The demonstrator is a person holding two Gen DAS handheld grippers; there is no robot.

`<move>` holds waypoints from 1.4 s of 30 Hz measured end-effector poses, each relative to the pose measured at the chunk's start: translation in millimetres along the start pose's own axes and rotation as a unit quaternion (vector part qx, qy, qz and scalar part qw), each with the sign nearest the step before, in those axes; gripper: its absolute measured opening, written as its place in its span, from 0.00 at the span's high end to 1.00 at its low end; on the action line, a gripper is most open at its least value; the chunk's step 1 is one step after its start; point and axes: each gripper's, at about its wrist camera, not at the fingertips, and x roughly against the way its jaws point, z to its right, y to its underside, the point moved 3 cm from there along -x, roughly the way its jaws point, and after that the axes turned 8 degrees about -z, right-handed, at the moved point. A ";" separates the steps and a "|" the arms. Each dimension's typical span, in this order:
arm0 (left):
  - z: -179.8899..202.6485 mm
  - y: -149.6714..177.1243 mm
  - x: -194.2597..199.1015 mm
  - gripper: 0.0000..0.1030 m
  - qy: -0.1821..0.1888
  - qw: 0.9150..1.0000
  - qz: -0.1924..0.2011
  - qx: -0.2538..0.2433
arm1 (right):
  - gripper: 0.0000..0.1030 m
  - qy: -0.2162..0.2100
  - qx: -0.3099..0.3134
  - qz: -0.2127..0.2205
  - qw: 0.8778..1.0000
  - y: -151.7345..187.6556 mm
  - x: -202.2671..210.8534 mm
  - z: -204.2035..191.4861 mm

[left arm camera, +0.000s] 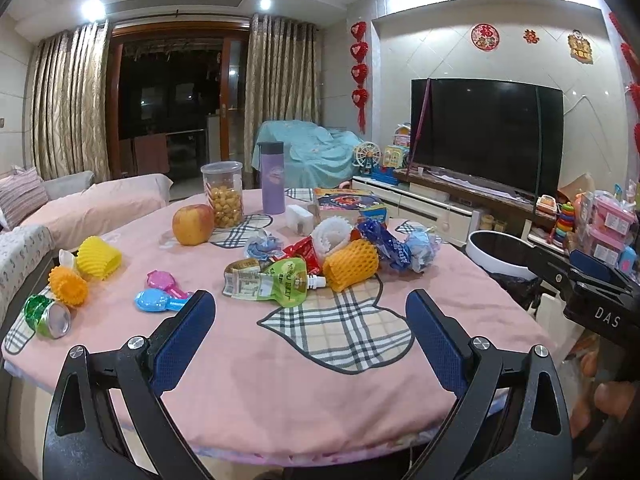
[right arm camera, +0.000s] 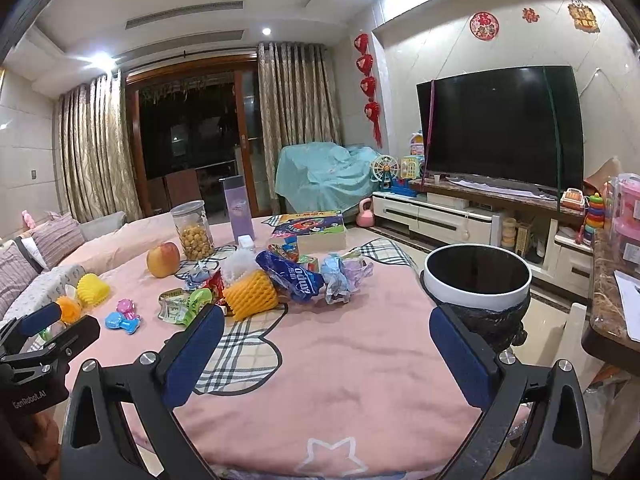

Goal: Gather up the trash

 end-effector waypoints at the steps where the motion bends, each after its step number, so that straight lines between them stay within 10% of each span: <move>1: 0.0 -0.2 0.2 0.05 0.001 1.000 0.000 0.000 | 0.00 0.001 0.001 0.000 1.000 -0.1 0.1 -0.2; 42: 3.6 -2.1 2.3 0.05 -0.002 1.000 0.003 -0.002 | 0.00 -0.008 -0.004 0.003 1.000 -1.2 7.1 -3.7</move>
